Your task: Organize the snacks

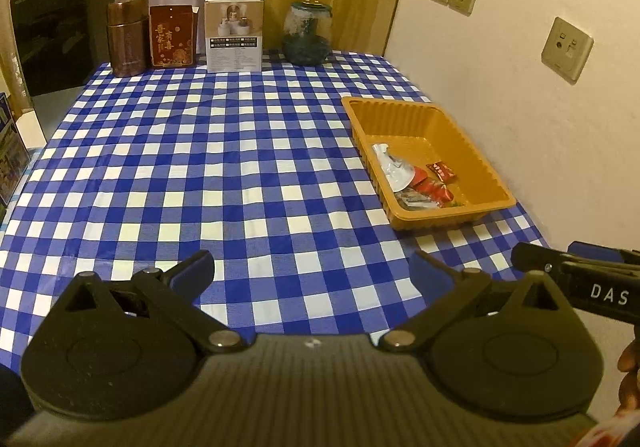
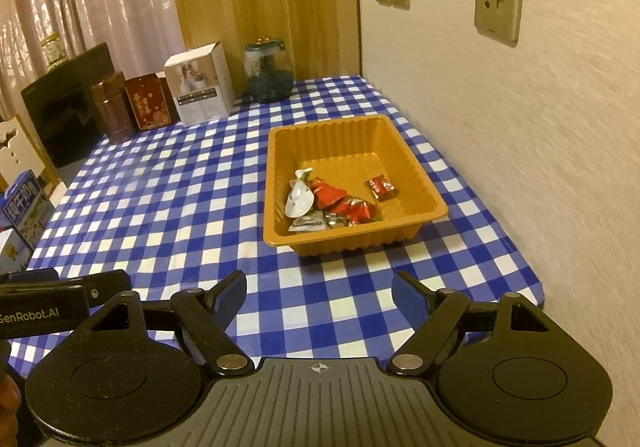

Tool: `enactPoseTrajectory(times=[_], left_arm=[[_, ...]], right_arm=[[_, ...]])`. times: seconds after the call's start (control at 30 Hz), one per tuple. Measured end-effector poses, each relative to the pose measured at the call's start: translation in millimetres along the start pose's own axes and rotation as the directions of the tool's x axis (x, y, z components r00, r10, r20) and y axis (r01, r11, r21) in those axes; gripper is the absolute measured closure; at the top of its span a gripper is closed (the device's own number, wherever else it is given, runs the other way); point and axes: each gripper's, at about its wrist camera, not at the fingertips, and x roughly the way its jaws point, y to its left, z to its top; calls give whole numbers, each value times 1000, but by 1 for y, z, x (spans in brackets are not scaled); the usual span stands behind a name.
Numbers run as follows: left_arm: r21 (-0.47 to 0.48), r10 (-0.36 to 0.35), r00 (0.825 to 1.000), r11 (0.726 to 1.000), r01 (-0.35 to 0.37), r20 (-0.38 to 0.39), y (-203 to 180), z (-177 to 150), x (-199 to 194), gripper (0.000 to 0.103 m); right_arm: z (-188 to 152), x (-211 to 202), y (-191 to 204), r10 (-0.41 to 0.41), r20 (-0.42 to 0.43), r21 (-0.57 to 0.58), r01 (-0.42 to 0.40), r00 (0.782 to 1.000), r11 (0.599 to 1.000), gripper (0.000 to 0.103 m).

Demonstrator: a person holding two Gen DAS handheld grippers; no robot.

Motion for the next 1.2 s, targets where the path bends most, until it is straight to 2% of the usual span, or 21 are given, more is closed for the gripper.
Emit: enactPoseTrajectory(times=[1.2], left_arm=[[12, -9, 1000, 1000, 9, -1, -5, 3, 2, 0]], right_arm=[[2, 0, -2, 1, 2, 5, -1, 1000, 1000, 24]])
